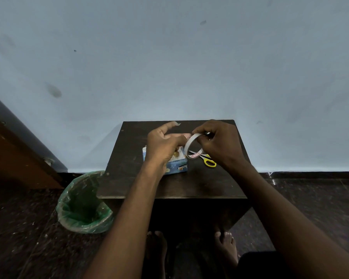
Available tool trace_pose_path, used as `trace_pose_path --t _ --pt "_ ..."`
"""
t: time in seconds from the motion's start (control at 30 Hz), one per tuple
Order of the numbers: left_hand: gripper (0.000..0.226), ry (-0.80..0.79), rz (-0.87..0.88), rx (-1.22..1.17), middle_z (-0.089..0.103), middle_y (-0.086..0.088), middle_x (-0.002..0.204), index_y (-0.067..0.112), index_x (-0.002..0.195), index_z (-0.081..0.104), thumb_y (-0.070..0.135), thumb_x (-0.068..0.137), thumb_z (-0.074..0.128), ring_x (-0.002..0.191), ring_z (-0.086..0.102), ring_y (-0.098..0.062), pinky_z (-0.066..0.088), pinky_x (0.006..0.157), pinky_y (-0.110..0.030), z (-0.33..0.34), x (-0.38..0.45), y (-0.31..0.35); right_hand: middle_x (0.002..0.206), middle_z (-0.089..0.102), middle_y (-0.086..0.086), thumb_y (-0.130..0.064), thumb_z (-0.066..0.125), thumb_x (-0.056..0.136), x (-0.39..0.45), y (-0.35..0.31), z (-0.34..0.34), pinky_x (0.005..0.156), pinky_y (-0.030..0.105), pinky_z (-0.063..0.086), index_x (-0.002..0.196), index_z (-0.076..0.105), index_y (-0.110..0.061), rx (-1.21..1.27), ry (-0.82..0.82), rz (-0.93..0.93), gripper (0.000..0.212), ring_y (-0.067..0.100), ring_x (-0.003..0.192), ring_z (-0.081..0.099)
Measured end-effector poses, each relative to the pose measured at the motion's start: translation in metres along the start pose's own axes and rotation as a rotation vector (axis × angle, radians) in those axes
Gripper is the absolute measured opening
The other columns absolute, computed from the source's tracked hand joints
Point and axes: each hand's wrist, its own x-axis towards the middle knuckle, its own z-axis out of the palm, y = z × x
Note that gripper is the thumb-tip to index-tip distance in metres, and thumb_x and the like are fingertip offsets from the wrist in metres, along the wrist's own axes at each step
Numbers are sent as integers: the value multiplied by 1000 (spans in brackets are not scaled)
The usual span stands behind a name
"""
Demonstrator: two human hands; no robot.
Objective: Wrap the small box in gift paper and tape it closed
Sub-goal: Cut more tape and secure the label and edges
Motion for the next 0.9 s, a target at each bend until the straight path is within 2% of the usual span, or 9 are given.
trace_pose_path --t 0.07,0.13,0.23,0.3,0.4,0.57,0.7,0.8,0.9 --pt "43 -3 49 76 83 -5 93 16 122 71 -6 85 78 91 81 -19 64 88 -42 -4 0 -2 84 77 -7 -13 70 77 1 2 2 69 33 56 85 84 -22 -49 -14 15 19 12 76 69" --pt "38 -3 107 160 83 -3 94 14 115 77 -10 87 74 93 80 -15 64 81 -33 -12 2 -3 85 76 -6 -20 60 73 1 5 3 70 31 52 85 84 -21 -117 -40 37 27 16 80 68" --pt "36 -7 201 314 82 5 99 16 109 81 -12 88 72 96 77 -1 59 77 -16 -30 4 -1 93 73 -1 -6 63 76 1 12 7 72 26 40 93 84 -16 -242 -96 58 29 23 91 67" --pt "35 -4 255 428 80 13 100 20 107 81 -9 90 72 95 75 4 57 79 -11 -43 6 -1 98 72 3 1 67 79 1 15 11 75 26 38 101 82 -12 -302 -120 40 30 27 97 65" --pt "33 0 269 477 81 14 101 23 104 83 -5 93 69 96 75 4 59 84 -15 -60 7 -1 104 71 7 -1 68 82 0 13 16 78 28 41 110 80 -7 -308 -142 -2 31 29 100 63" --pt "34 15 262 490 81 16 98 25 99 84 -5 95 67 92 74 5 57 76 -13 -75 9 -3 101 72 1 -4 73 80 0 8 23 78 25 41 108 82 -12 -248 -96 0 30 22 96 66" --pt "30 20 262 491 79 17 97 21 101 84 -4 97 67 91 71 11 55 70 -9 -83 10 -6 96 75 -5 -6 73 76 2 9 21 74 23 43 100 83 -19 -177 -64 87 30 17 89 69" --pt "30 14 240 489 79 17 101 24 101 84 0 99 67 95 70 13 59 73 -15 -88 12 -9 85 75 -11 -15 78 78 4 7 14 75 25 48 92 83 -24 -99 11 232 18 10 83 70" --pt "40 7 206 468 81 18 97 34 92 82 -2 98 66 96 71 10 61 74 -19 -94 13 -10 76 74 -13 -28 86 77 5 13 13 73 28 52 85 82 -23 -24 78 390 10 8 76 71"
